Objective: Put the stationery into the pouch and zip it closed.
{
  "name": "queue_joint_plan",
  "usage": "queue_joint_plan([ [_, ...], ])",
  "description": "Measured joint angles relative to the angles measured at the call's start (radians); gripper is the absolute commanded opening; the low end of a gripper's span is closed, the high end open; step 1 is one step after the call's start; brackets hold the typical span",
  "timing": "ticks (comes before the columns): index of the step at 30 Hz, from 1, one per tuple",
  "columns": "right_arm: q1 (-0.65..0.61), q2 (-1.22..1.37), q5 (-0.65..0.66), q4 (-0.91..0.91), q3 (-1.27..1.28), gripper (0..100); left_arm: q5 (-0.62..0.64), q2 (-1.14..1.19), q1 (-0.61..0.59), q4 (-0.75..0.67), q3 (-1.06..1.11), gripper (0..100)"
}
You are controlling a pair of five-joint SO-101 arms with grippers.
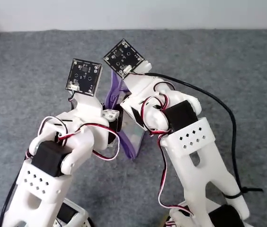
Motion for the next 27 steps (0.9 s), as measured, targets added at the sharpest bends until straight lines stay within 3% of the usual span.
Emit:
queue_joint_plan([
  [7,0.025,-0.066,0.072,-0.043,0.000,0.8,-0.002,0.000,0.002,0.002,0.000,1],
  [27,0.393,0.104,0.083,-0.373,-0.003,0.7,-0.029,-0.074,0.005,0.117,0.000,1],
])
